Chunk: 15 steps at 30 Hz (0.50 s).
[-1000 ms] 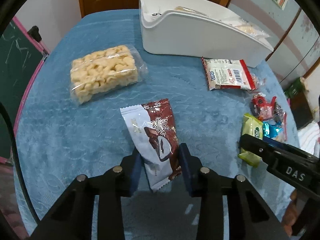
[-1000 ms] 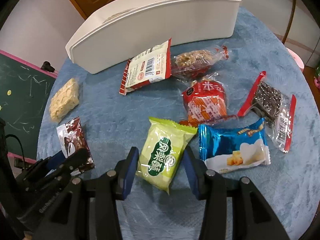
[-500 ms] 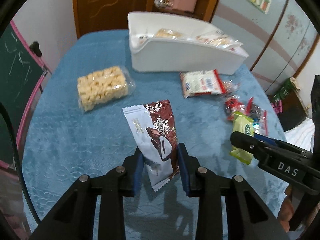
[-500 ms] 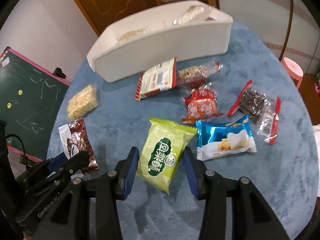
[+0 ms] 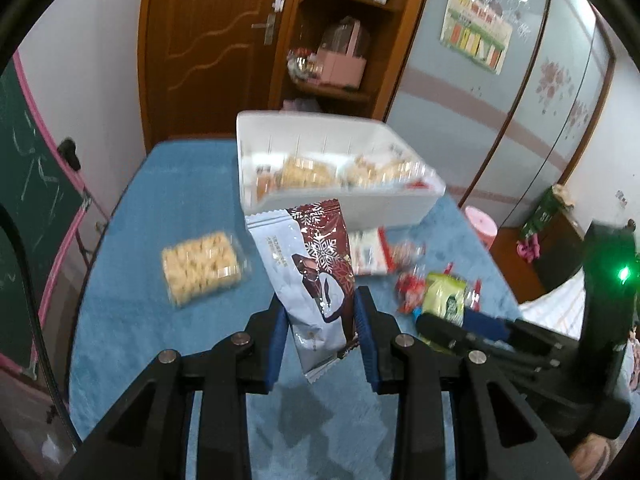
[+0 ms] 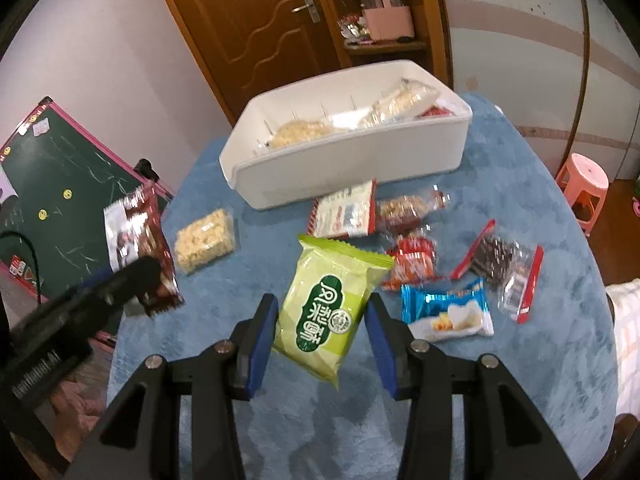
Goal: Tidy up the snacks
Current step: 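Carry both snacks over the white bin and open both tools to drop them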
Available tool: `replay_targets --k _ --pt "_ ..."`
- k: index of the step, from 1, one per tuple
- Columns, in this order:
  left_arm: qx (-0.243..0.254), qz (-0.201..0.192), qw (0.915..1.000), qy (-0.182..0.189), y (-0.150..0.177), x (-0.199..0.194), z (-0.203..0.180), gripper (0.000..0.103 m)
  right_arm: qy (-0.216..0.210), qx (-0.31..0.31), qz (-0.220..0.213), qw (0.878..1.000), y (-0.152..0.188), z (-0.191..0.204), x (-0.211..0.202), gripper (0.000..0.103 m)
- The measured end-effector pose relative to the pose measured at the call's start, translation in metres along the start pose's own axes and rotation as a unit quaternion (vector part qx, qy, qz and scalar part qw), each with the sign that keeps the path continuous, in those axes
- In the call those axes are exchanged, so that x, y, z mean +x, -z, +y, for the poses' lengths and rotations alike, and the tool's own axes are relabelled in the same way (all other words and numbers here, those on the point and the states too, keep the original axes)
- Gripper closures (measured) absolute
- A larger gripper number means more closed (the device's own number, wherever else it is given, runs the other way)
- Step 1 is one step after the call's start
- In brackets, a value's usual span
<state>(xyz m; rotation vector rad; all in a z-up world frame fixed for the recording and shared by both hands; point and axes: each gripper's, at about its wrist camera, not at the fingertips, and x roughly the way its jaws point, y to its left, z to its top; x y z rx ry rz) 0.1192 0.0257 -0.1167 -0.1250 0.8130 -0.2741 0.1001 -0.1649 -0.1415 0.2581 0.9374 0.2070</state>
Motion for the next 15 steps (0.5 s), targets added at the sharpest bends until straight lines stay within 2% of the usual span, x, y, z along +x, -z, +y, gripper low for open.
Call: replay_targets --k 4,9,15 --pt "0.003 -0.034 0.9994 0.010 -0.041 -0.013 0.001 0.072 -0.003 -0.001 -0.027 1.000 -0.027 0.002 -0.013 0.058" --pt "0.012 -0.061 0.9979 0.017 -0.096 -0.016 0.000 0.072 0.007 -0.018 -0.085 0.996 -0.081 0.005 -0.038 0.058" --pt "0.022 -0.088 0.9956 0.023 -0.158 -0.007 0.001 0.072 0.031 -0.050 -0.164 0.985 -0.152 0.013 -0.059 0.058"
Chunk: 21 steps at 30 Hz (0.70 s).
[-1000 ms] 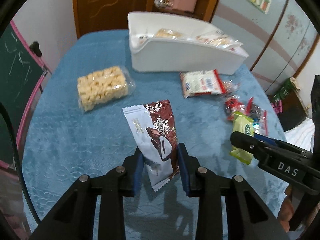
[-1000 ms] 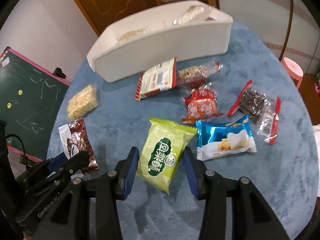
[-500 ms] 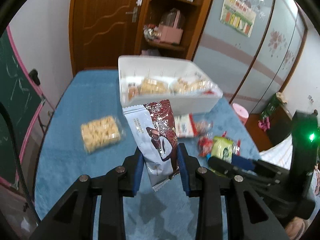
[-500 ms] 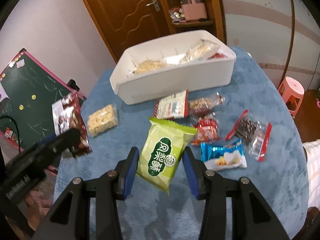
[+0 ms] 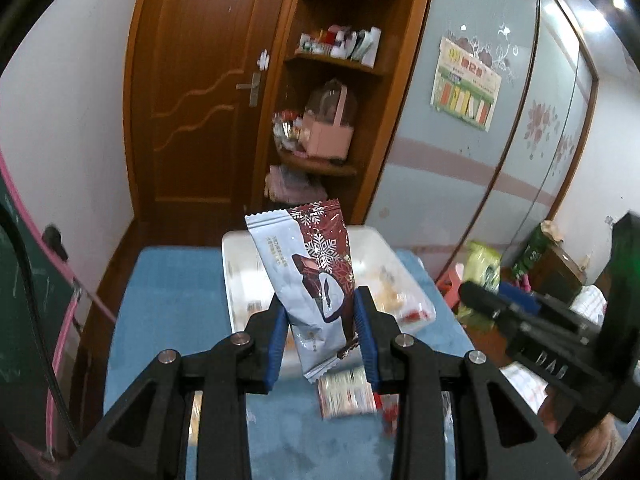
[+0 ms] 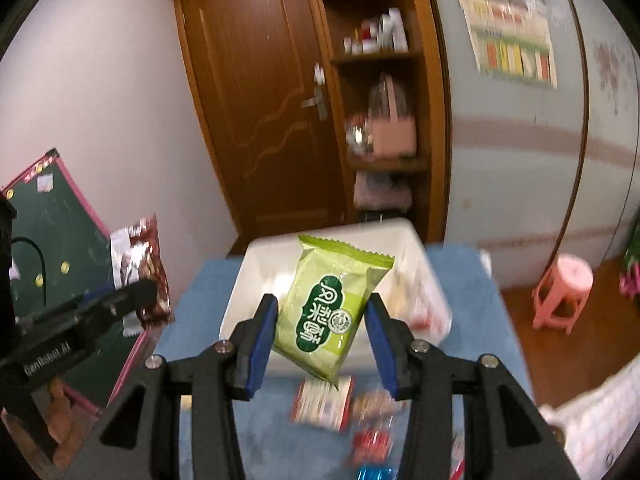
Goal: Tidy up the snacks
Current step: 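Carry both snacks over the white bin and open both tools to drop them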
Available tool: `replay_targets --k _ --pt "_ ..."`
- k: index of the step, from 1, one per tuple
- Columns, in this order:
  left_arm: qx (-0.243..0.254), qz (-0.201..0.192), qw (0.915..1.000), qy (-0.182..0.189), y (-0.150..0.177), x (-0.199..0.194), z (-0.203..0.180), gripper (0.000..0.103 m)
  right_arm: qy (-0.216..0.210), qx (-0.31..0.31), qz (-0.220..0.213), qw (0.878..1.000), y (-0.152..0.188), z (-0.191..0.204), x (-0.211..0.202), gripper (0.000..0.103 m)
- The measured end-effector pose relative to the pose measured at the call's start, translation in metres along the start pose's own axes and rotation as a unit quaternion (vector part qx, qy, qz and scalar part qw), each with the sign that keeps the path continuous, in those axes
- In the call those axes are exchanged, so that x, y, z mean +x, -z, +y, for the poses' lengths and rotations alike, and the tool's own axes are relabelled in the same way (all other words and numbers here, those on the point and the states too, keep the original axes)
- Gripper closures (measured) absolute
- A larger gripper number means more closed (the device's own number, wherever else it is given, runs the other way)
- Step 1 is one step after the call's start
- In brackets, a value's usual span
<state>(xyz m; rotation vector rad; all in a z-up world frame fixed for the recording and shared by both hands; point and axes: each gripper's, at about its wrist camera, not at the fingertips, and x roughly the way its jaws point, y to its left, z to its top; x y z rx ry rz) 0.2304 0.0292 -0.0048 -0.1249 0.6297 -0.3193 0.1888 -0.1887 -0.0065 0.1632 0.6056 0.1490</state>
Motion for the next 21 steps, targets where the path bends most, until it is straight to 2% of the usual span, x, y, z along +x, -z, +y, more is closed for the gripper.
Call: replay_targets --k 3,8,15,21 --pt "0.008 -0.016 0.9998 0.007 -0.019 0.010 -0.001 0.072 0.003 0.002 -0.017 1.000 -0.027 -0.004 0.013 0.058" --pt "0.013 -0.017 0.9994 0.027 -0.035 0.037 0.001 0.072 0.010 -0.012 -0.013 1.000 -0.050 -0.006 0.047 0.058" --pt "-0.004 -0.013 0.9992 0.037 -0.036 0.075 0.018 0.072 0.022 -0.016 0.018 0.999 -0.052 -0.010 0.089 0.058" --pt "0.002 -0.012 0.9992 0.037 -0.030 0.100 0.025 0.072 0.026 -0.011 0.047 0.998 -0.045 -0.015 0.117 0.058"
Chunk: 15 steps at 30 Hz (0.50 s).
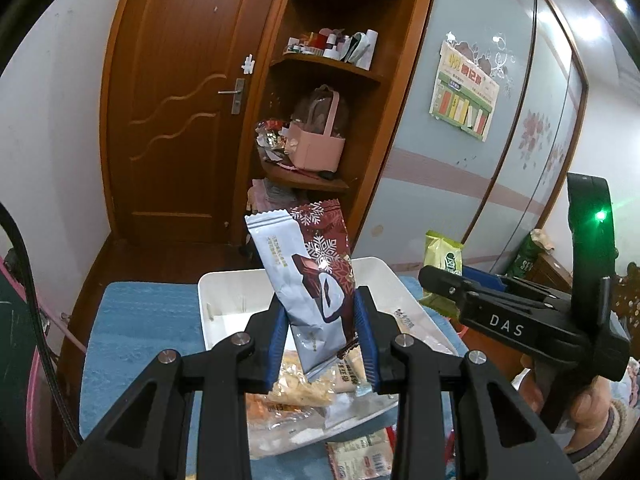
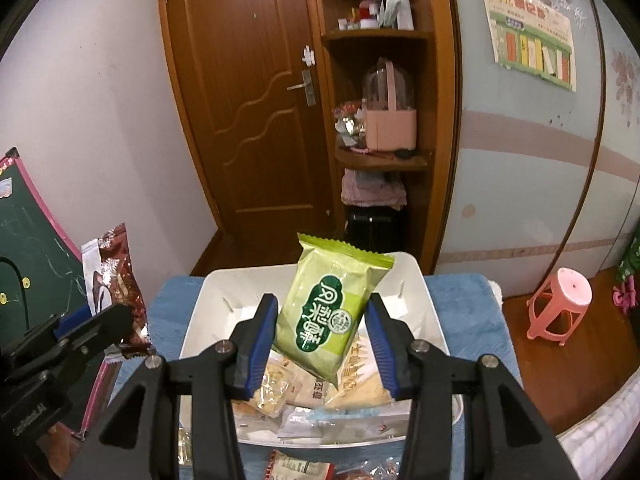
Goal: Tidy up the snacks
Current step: 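Carry both snacks over the white bin and open both tools to drop them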
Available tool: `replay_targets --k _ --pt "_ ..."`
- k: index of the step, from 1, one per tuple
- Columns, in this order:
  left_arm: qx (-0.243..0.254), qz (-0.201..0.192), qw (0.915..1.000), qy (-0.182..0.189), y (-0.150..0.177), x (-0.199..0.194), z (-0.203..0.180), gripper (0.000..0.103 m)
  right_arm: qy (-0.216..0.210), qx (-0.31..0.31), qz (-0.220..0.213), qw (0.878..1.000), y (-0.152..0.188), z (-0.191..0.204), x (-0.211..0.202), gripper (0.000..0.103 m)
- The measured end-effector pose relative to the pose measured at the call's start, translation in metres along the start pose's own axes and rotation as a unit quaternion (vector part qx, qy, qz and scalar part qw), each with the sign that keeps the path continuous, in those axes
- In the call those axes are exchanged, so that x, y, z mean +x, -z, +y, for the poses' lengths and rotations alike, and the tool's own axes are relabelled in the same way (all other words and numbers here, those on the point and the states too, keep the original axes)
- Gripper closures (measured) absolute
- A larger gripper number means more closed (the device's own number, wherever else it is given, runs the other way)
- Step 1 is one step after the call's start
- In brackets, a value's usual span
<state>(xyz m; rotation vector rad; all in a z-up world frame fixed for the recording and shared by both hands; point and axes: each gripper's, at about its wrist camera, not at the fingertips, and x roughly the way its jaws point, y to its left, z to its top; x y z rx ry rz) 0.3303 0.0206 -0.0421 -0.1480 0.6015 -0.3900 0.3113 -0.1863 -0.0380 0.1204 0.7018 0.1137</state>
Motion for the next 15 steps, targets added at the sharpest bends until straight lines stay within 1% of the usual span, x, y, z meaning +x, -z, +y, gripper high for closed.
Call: replay_targets --k 6,11,13,14,15 --pt "0.001 0.005 1.0000 -0.005 0.003 0.014 0.005 0.072 0.002 -0.006 0.024 1.000 0.001 0.002 0.018 0.057" --pt "0.005 0.025 0.9996 -0.006 0.004 0.028 0.007 0.072 0.001 -0.015 0.045 0.999 0.004 0.003 0.030 0.057" --pt "0.011 0.033 0.9993 -0.010 0.005 0.034 0.008 0.069 0.004 -0.014 0.049 0.999 0.006 0.001 0.033 0.057" --pt "0.013 0.035 0.9992 -0.012 0.005 0.037 0.009 0.064 0.004 -0.014 0.050 0.999 0.006 0.000 0.034 0.056" --pt "0.012 0.037 0.9991 -0.013 0.005 0.040 0.010 0.053 0.004 -0.011 0.050 0.999 0.007 -0.002 0.035 0.056"
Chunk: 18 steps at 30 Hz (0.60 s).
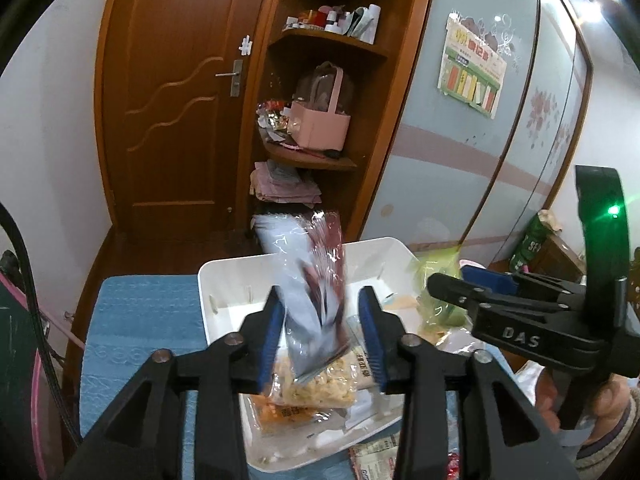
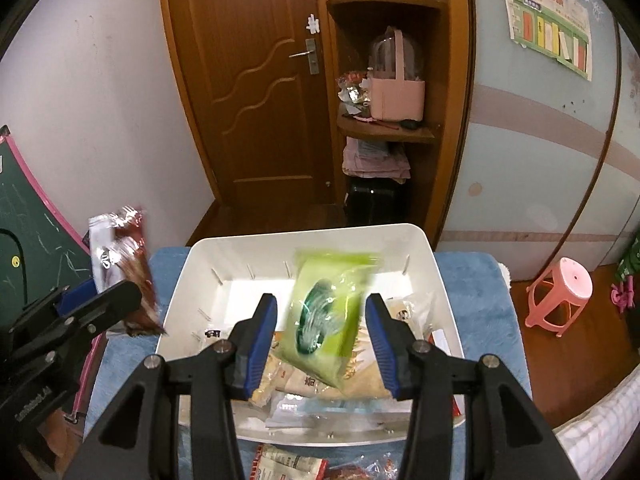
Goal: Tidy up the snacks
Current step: 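Carry both snacks over the white bin and open both tools to drop them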
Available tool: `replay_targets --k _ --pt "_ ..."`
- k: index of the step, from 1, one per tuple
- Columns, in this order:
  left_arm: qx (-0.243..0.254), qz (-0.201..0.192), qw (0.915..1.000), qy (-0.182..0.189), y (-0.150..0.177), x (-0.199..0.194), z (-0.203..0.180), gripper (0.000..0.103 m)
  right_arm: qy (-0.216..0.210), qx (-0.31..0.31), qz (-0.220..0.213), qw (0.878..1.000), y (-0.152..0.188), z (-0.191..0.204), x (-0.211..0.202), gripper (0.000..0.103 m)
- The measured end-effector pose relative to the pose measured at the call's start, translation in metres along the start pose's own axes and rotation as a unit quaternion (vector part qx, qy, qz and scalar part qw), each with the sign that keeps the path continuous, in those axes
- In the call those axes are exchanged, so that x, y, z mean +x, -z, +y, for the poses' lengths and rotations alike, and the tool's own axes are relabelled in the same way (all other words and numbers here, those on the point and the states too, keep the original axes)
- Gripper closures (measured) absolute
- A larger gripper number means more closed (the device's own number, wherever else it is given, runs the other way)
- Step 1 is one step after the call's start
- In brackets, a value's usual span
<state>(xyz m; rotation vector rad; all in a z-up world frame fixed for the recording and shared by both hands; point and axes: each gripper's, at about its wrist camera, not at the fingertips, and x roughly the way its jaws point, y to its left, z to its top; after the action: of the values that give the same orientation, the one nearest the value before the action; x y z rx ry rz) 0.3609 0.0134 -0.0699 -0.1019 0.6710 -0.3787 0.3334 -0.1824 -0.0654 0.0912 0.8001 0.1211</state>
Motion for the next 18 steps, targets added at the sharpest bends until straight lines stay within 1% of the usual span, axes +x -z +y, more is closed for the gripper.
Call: replay_targets --k 2,4,8,11,14,18 --pt "-0.004 0.002 1.0000 -0.003 -0.001 0.003 0.002 0.039 -0.008 0.002 0.000 1.000 0.001 -0.001 0.000 0.056" --pt "-0.017 -0.002 0.9998 -0.012 -0.004 0.005 0.007 0.038 -0.006 0.005 0.000 1.000 0.001 -0.002 -0.002 0.056" --pt "-0.038 -0.003 0.9992 -0.013 -0.004 -0.001 0.015 0.038 -0.007 0.005 -0.005 1.000 0.002 -0.004 -0.006 0.056" --pt "-0.029 -0.001 0.9993 -0.023 -0.002 -0.010 0.016 0.037 -0.014 0.007 -0.004 1.000 0.005 -0.006 -0.009 0.056" --pt "-0.027 0.004 0.9994 -0.024 0.001 -0.023 0.016 0.029 -0.016 0.008 -0.003 1.000 0.008 -0.006 -0.016 0.056" --pt "-0.019 0.005 0.9995 -0.024 0.006 -0.047 0.014 0.029 -0.019 0.005 -0.010 1.000 0.014 -0.005 -0.033 0.056"
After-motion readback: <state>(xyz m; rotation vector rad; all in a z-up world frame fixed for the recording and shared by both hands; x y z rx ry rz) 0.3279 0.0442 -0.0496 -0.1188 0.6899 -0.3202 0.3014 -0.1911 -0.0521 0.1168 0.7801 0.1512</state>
